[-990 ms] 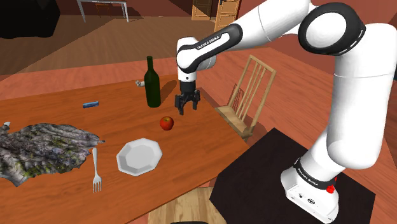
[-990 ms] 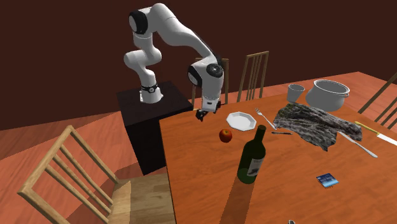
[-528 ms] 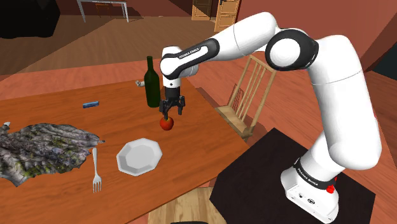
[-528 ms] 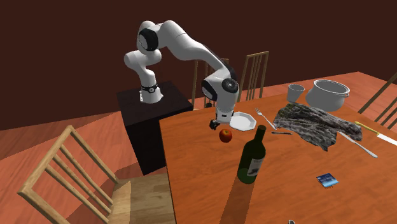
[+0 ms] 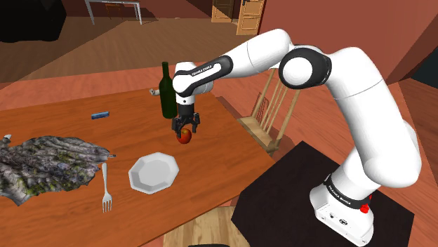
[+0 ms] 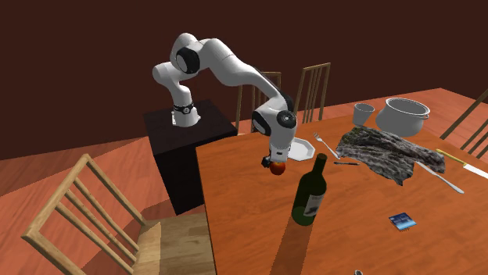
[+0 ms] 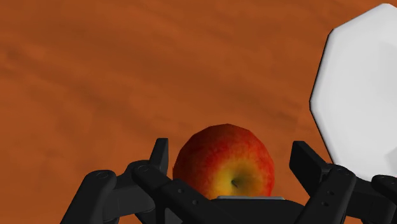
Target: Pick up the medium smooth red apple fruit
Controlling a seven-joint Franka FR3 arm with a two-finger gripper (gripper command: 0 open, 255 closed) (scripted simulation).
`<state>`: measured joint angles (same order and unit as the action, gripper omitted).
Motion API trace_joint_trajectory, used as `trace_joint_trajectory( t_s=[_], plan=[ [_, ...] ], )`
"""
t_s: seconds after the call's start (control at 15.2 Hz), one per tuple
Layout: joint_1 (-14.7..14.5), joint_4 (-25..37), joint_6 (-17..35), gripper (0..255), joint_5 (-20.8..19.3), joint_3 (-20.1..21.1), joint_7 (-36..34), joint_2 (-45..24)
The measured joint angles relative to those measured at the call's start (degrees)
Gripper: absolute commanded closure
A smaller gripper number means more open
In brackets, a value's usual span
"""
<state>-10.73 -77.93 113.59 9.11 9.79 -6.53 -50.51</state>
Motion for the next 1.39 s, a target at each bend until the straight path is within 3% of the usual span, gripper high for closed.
trace_joint_trajectory(
  t_s=[0.13,0.2,0.92,1.39],
  plan=[
    [0.0,0.1,0.5,0,0.0,0.0,0.1,-0.6],
    [-0.1,0.3,0.6,255,0.0,0.0,0.1,-0.8],
    [-0.1,0.3,0.4,255,0.0,0.0,0.1,-0.6],
    [0.2,0.2,-2.5,255,0.1,0.1,-0.5,2.4]
  ],
)
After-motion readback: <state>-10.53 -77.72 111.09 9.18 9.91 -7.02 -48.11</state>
